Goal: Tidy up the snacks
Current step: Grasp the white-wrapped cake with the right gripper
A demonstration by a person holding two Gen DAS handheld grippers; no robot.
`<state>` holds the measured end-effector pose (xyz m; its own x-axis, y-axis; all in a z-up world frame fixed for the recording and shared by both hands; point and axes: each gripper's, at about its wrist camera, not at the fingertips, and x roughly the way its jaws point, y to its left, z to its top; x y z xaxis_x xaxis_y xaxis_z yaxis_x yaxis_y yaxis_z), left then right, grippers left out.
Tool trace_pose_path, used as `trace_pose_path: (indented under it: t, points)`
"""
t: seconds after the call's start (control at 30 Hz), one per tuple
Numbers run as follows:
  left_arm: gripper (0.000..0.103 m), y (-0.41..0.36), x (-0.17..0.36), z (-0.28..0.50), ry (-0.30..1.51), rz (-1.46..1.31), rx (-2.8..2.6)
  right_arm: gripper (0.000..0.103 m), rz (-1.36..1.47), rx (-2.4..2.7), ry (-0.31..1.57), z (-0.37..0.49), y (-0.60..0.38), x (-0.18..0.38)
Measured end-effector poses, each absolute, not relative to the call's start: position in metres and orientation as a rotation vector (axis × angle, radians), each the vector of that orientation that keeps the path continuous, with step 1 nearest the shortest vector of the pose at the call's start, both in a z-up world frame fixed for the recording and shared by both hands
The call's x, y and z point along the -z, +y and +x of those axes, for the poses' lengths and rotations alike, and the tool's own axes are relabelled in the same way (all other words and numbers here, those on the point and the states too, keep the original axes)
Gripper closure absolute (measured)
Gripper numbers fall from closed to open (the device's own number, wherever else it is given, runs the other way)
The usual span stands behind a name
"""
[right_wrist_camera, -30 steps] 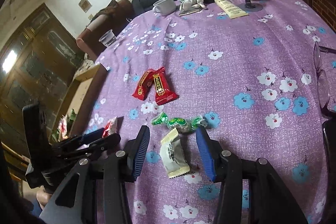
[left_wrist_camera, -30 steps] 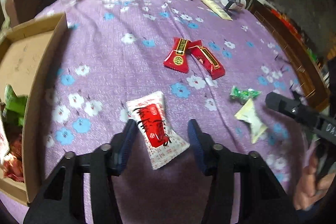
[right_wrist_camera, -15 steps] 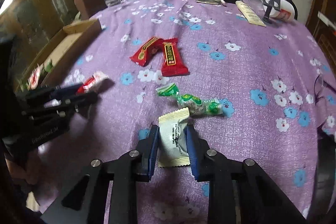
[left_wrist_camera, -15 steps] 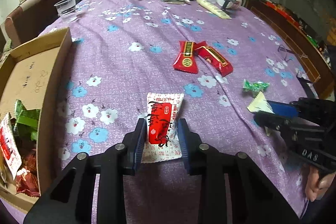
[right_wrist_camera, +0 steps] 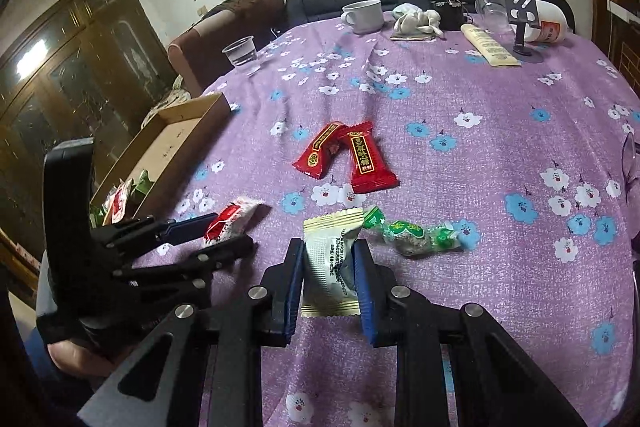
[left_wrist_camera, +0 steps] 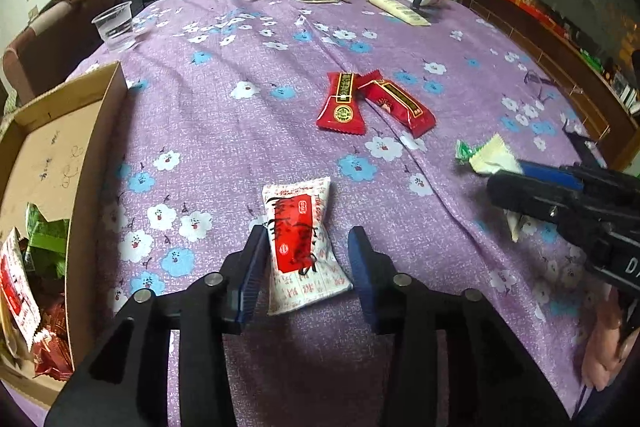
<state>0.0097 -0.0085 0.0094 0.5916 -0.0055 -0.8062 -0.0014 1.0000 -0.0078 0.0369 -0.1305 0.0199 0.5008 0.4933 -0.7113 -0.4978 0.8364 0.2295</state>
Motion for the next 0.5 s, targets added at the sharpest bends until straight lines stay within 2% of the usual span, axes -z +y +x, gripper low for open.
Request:
trace_pose_path:
  t: [0.13,0.23,0.5]
  points:
    - [0.064,-0.007,-0.009,0.01,0.937,-0.013,0.002,0.078,0.001,-0.587,0.874,0.039,-0.131,-0.016]
    - [0.075,-0.003,-0.01,0.009,0.932,-0.027,-0.018,0.078,0.005,-0.589,0.889,0.042,-0.131,-0.012]
    - [0.077,0.006,-0.014,0.006,0.904,-0.085,-0.017,0.078,0.034,-0.584,0.875,0.045,-0.136,-0.012]
